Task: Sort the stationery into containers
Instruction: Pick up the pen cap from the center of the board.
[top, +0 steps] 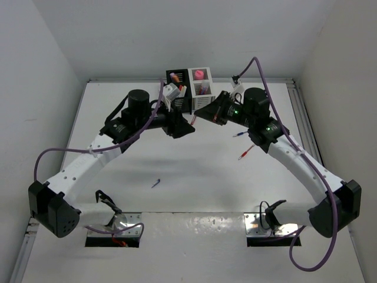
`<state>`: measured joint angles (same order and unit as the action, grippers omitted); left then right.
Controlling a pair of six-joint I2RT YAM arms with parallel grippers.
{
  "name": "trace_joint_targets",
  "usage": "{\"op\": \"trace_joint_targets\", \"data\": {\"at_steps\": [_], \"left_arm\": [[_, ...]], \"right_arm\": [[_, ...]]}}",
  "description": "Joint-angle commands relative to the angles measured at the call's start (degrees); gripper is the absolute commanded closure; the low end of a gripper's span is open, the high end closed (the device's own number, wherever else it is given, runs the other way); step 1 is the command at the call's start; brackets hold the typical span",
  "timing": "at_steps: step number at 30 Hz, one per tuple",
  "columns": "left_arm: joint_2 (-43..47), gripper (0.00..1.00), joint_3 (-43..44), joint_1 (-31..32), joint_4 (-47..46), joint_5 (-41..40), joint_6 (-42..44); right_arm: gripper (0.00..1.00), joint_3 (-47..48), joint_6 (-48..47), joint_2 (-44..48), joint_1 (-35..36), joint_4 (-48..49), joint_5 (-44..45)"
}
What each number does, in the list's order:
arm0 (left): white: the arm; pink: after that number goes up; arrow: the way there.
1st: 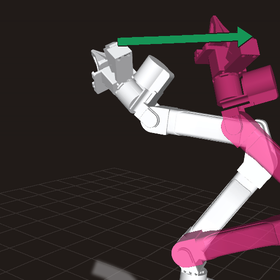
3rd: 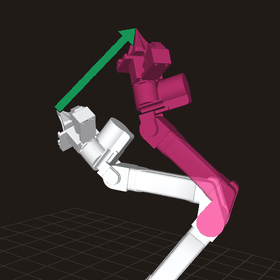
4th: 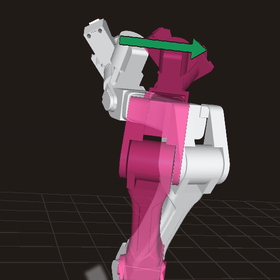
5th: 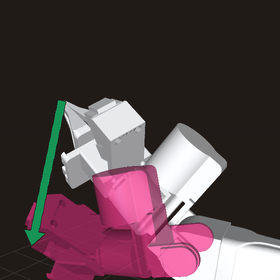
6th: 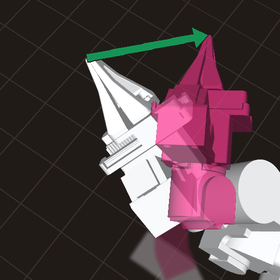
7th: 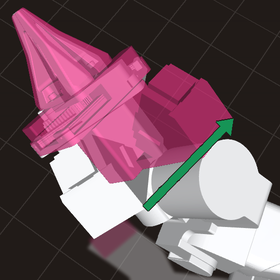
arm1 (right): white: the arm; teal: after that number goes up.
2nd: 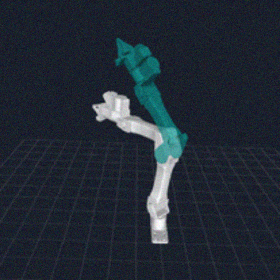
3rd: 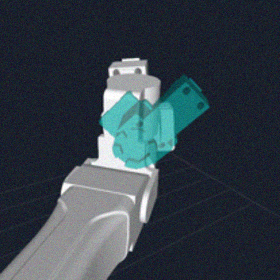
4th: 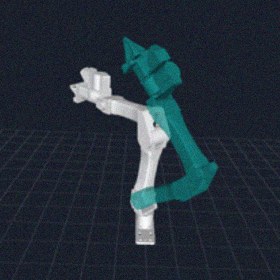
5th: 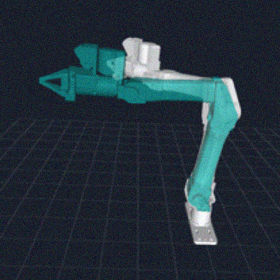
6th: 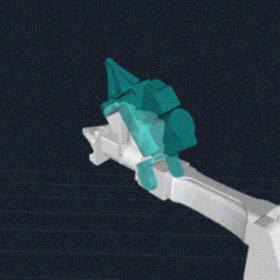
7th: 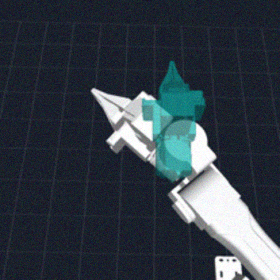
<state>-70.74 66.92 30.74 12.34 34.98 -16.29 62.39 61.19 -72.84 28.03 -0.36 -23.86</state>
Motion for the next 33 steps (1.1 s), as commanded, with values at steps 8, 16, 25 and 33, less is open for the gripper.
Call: {"op": "trace_joint_targets", "data": {"at_steps": [8, 16, 25, 33], "left_arm": [[-1.86, 0.45, 4.80, 0.28, -3.64, 0.17, -3.31], [-2.73, 0.65, 4.71, 0.37, -4.52, -0.27, -4.10], [-3.70, 0.61, 5.51, 0.37, -5.04, -0.79, -4.97], [-3.97, 0.79, 5.24, 0.46, -5.39, -0.53, -5.33]], "right_arm": [[1.00, 3.97, -3.09, -0.73, 1.32, 2.03, 2.23], [1.00, 4.67, -5.20, -0.73, 1.94, 1.77, 2.59], [1.00, 4.76, -8.54, -0.29, 3.08, 0.54, 4.78], [1.00, 3.97, -9.07, 0.24, 3.08, 0.62, 4.70]]}}
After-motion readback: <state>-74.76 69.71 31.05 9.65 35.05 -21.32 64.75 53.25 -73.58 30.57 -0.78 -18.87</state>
